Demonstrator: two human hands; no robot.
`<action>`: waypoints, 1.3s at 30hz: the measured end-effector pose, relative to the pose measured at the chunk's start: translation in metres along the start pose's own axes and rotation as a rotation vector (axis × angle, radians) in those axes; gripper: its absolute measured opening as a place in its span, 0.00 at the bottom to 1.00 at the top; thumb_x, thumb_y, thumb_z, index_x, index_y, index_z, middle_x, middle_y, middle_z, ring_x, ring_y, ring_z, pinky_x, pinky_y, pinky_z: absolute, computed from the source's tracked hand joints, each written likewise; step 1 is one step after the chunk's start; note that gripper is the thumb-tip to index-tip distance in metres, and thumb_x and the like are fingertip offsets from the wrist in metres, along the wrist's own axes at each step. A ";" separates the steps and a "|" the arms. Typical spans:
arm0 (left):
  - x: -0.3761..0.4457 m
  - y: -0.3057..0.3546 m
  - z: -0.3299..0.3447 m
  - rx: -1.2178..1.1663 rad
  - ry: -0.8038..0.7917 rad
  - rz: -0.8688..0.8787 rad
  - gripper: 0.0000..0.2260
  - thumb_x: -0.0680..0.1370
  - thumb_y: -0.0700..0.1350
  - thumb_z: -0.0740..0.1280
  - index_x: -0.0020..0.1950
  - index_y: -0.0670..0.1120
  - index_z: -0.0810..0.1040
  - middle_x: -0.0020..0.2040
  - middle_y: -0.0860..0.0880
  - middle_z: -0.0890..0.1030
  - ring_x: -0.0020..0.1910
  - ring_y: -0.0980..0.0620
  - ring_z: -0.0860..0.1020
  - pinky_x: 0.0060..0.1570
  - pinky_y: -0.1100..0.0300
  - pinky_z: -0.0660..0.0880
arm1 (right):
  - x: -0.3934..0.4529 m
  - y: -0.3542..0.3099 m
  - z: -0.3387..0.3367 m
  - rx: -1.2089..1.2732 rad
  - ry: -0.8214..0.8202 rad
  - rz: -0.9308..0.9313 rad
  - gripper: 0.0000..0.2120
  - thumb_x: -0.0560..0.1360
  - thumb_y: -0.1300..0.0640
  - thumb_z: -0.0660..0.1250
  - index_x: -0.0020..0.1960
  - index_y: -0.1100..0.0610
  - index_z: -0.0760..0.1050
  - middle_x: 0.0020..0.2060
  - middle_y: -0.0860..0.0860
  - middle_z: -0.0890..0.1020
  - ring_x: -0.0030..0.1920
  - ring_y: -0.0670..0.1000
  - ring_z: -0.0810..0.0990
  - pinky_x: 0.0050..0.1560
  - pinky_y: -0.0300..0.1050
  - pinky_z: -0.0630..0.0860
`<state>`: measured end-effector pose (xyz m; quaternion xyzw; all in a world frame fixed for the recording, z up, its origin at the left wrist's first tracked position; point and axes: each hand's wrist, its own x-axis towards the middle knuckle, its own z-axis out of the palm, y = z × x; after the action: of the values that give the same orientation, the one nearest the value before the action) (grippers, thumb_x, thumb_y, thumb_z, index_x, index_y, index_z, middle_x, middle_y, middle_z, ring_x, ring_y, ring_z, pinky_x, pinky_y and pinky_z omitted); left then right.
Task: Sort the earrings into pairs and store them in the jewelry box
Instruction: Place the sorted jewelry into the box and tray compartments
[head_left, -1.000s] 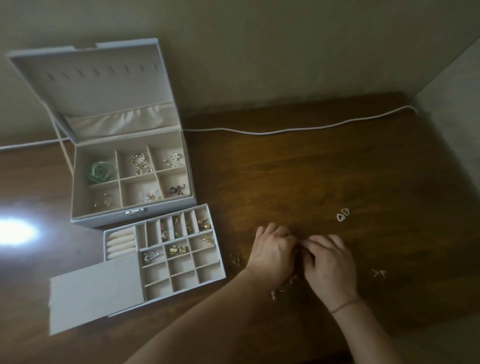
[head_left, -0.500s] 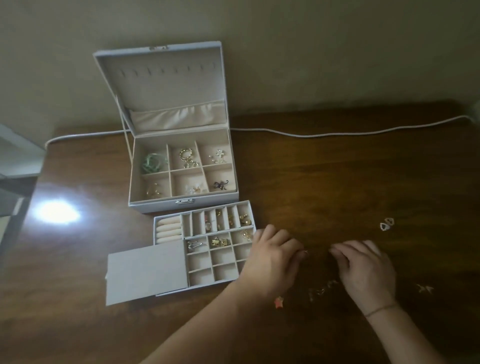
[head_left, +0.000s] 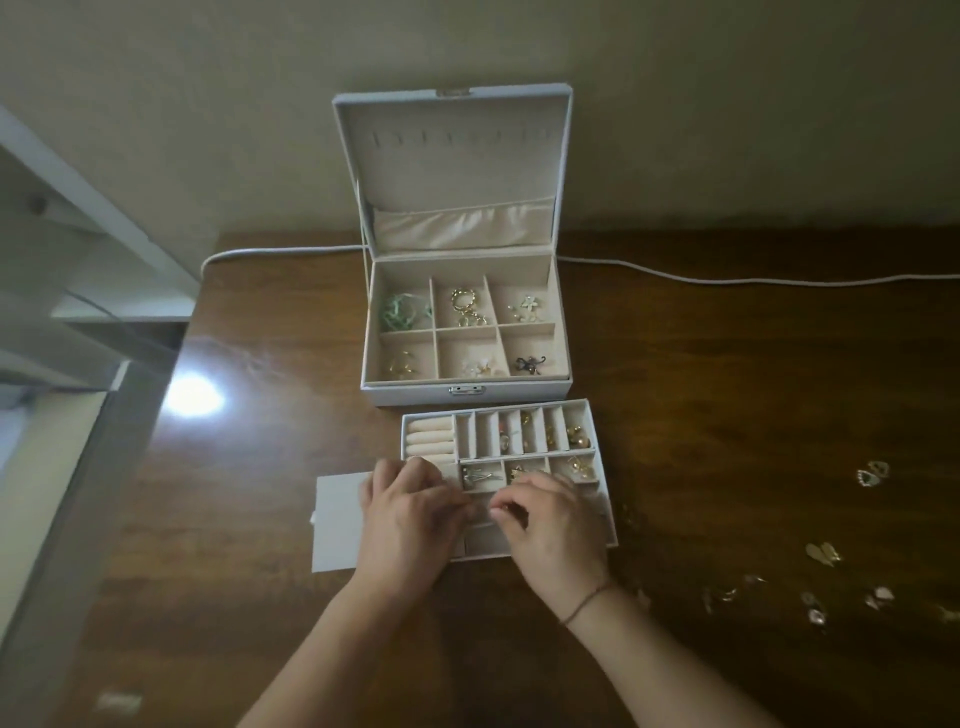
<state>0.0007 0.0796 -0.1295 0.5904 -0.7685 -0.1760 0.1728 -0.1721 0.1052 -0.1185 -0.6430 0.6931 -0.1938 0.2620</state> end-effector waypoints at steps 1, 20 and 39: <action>-0.001 0.000 0.000 -0.011 0.002 0.000 0.15 0.74 0.61 0.62 0.45 0.57 0.86 0.43 0.56 0.75 0.47 0.49 0.68 0.46 0.51 0.68 | 0.000 0.000 0.005 -0.022 0.017 0.002 0.03 0.74 0.50 0.70 0.44 0.47 0.82 0.41 0.42 0.77 0.45 0.45 0.74 0.42 0.39 0.73; 0.011 0.119 0.052 -0.082 0.018 0.230 0.12 0.72 0.47 0.63 0.51 0.52 0.83 0.51 0.52 0.79 0.55 0.45 0.72 0.54 0.47 0.66 | -0.043 0.064 -0.054 0.010 0.205 0.151 0.08 0.75 0.57 0.66 0.50 0.48 0.81 0.46 0.41 0.80 0.50 0.40 0.73 0.51 0.31 0.72; 0.072 0.306 0.148 0.148 -0.486 0.294 0.20 0.79 0.55 0.61 0.71 0.54 0.69 0.70 0.52 0.68 0.71 0.44 0.62 0.72 0.43 0.57 | -0.030 0.264 -0.212 -0.026 0.114 0.647 0.32 0.73 0.50 0.72 0.73 0.48 0.64 0.69 0.50 0.68 0.64 0.53 0.74 0.62 0.48 0.76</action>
<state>-0.3462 0.0938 -0.1105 0.4243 -0.8754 -0.2288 -0.0361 -0.5087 0.1461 -0.1080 -0.3808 0.8775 -0.1272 0.2623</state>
